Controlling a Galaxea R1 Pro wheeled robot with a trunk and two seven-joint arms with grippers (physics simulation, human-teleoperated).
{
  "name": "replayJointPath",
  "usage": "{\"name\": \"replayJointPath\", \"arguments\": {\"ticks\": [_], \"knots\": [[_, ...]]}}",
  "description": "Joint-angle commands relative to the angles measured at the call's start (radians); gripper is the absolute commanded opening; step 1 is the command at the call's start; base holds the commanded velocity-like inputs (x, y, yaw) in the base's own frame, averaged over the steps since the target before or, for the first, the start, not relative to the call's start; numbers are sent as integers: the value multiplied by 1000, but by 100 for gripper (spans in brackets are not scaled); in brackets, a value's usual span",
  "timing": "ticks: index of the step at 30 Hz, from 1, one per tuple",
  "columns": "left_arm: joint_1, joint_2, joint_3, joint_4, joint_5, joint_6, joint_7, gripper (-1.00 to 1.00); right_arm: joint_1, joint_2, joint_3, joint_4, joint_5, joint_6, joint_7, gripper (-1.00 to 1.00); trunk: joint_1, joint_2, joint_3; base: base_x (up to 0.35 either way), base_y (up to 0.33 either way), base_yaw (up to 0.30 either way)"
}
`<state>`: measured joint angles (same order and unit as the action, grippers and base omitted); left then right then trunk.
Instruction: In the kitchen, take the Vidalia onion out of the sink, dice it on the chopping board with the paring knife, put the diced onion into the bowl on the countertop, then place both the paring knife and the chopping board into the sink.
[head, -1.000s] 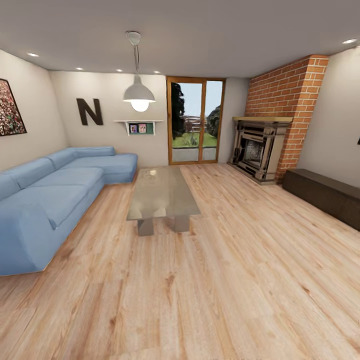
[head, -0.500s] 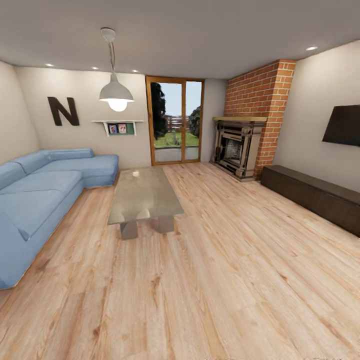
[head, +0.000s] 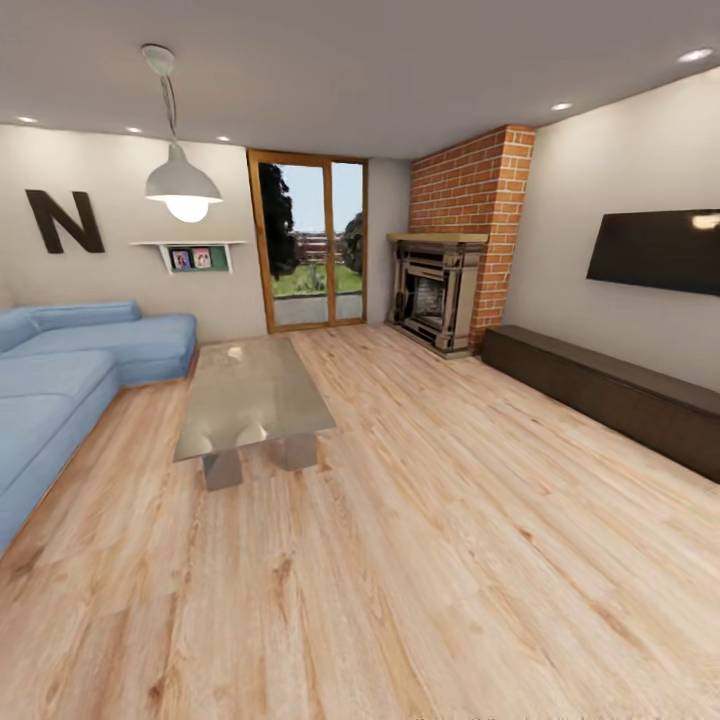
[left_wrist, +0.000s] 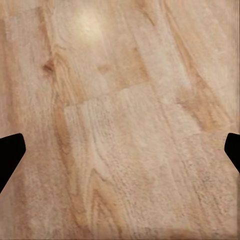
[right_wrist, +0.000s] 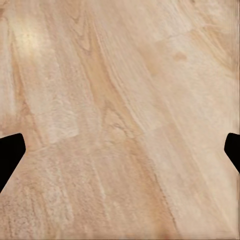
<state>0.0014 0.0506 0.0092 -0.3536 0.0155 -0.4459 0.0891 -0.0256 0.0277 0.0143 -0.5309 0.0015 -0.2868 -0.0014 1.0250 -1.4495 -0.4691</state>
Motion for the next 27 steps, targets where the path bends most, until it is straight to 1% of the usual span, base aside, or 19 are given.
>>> {"name": "replayJointPath", "arguments": {"ticks": [1,27], "knots": [[0,0,0,-1,1,-2,1,100,-1,0,1,1,0,-3,0,100,0,0,-1,0,0,-244],[0,0,0,-1,1,-2,1,100,-2,1,1,0,0,-3,0,100,0,0,-1,0,0,-244]]}}
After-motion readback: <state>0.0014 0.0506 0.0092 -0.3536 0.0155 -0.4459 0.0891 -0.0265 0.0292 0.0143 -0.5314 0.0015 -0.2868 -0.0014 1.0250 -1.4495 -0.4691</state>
